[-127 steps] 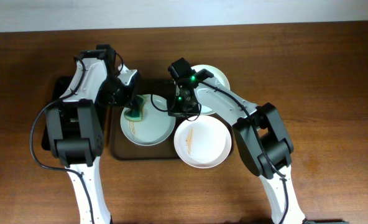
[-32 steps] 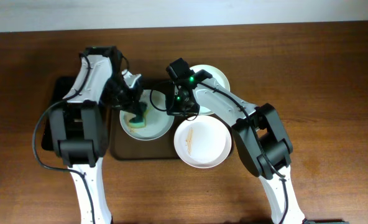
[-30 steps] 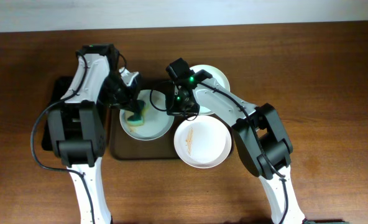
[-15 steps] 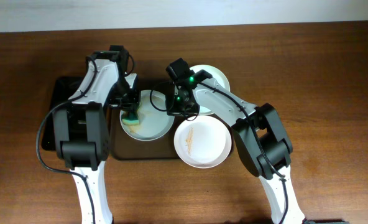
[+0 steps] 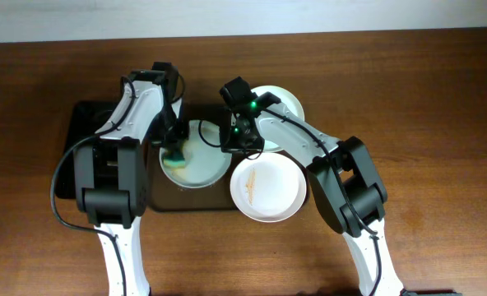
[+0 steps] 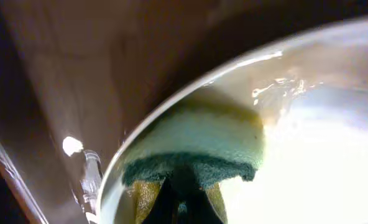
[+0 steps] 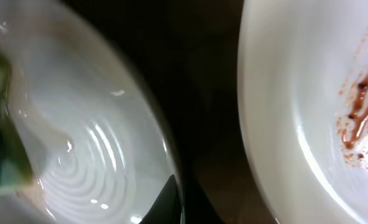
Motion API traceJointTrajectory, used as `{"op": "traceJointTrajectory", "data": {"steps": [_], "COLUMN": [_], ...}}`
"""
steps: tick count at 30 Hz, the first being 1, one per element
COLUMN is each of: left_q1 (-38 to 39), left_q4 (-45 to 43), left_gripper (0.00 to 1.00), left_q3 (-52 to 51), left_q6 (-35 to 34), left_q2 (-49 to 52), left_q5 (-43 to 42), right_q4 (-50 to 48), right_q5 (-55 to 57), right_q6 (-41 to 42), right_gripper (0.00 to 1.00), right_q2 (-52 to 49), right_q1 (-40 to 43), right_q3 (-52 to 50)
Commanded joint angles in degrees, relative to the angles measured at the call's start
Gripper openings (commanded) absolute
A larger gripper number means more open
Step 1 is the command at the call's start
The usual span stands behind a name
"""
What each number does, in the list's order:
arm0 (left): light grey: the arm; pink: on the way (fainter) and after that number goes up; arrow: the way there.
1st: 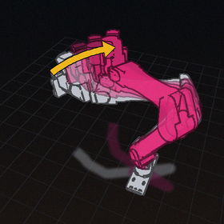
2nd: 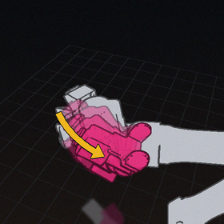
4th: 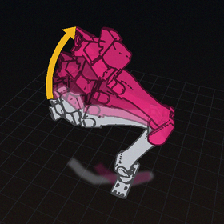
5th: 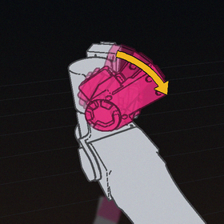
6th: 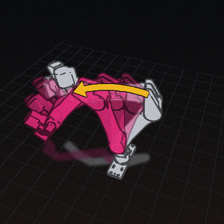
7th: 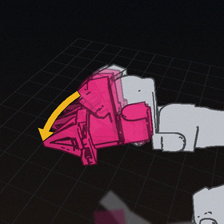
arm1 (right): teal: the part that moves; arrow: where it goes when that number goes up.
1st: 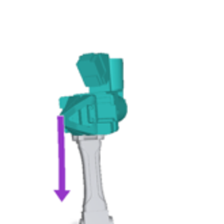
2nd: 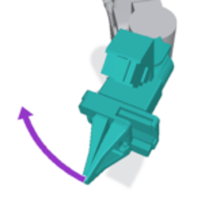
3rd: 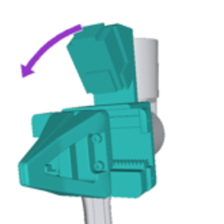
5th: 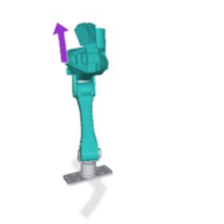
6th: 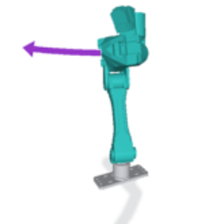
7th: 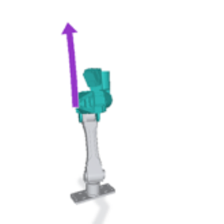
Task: Clean dirty plates on tray and stack at the side
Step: 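Scrub the plate surface with the sponge in the left gripper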
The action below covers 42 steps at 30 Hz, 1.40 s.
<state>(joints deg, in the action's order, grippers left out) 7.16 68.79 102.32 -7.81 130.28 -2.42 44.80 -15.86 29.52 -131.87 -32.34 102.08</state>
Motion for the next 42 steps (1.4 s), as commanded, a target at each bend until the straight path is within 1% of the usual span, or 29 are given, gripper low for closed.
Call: {"op": "traceJointTrajectory", "data": {"steps": [1,4,7,8,10,13,15,17,20,23,24,25,27,29,32,35,38,41,42], "left_q1": [-0.74,-1.44,-1.25,-1.14,-0.59,0.98,2.08,2.60,2.69,1.90,1.25,0.50,-1.55,-3.69,-7.61,-9.75,-10.05,-9.88,-9.84], "left_q4": [3.06,0.83,-2.95,-5.51,-10.47,-19.37,-23.37,-25.11,-25.03,-21.31,-18.78,-16.35,-9.49,-3.96,4.63,11.74,14.73,14.64,14.14], "left_gripper": [0.01,0.01,0.01,0.01,0.01,0.01,0.01,0.01,0.01,0.01,0.01,0.01,0.01,0.01,0.01,0.01,0.01,0.01,0.01], "left_q3": [-1.11,-1.11,-1.51,-2.08,-3.69,-8.59,-11.41,-12.74,-12.61,-10.36,-8.61,-6.69,-1.05,4.46,14.75,21.92,22.69,22.64,22.64], "left_q6": [5.64,9.92,10.01,9.94,7.72,3.45,3.02,2.86,2.82,0.68,0.76,1.70,5.84,8.37,10.75,13.40,14.43,14.25,13.25], "left_q2": [3.82,3.85,3.85,3.85,3.85,3.85,3.85,3.85,3.82,3.67,3.50,3.41,3.41,3.39,3.34,2.60,-0.07,-2.51,-3.63], "left_q5": [-7.69,-12.44,-12.41,-12.41,-10.99,-5.14,-3.48,-3.48,-3.52,-4.39,-6.91,-9.60,-15.41,-18.10,-19.93,-19.93,-19.58,-18.80,-18.16], "right_q4": [-0.31,-0.24,-0.26,-0.26,-0.26,-0.26,-0.26,-0.26,-0.26,-0.24,-0.24,-0.24,-0.24,-0.24,-0.24,-0.24,-0.26,-0.26,-0.26], "right_q5": [-0.11,-0.13,-0.13,-0.13,-0.13,-0.13,-0.13,-0.13,-0.13,-0.15,-0.15,-0.15,-0.15,-0.15,-0.15,-0.15,-0.15,-0.15,-0.13], "right_q6": [-0.55,-0.55,-0.55,-0.55,-0.55,-0.55,-0.55,-0.55,-0.55,-0.57,-0.55,-0.55,-0.55,-0.55,-0.55,-0.55,-0.55,-0.57,-0.57], "right_gripper": [0.05,0.05,0.05,0.05,0.05,0.05,0.05,0.05,0.05,0.05,0.05,0.05,0.05,0.05,0.05,0.05,0.05,0.05,0.05], "right_q2": [-0.68,-0.68,-0.68,-0.68,-0.68,-0.68,-0.68,-0.68,-0.68,-0.68,-0.68,-0.68,-0.68,-0.68,-0.68,-0.68,-0.68,-0.68,-0.68], "right_q1": [-0.37,-0.37,-0.37,-0.37,-0.37,-0.37,-0.37,-0.37,-0.37,-0.37,-0.37,-0.37,-0.37,-0.37,-0.37,-0.37,-0.37,-0.37,-0.37], "right_q3": [-0.31,-0.31,-0.31,-0.31,-0.31,-0.31,-0.31,-0.31,-0.31,-0.31,-0.31,-0.31,-0.31,-0.31,-0.31,-0.31,-0.31,-0.31,-0.31]}}
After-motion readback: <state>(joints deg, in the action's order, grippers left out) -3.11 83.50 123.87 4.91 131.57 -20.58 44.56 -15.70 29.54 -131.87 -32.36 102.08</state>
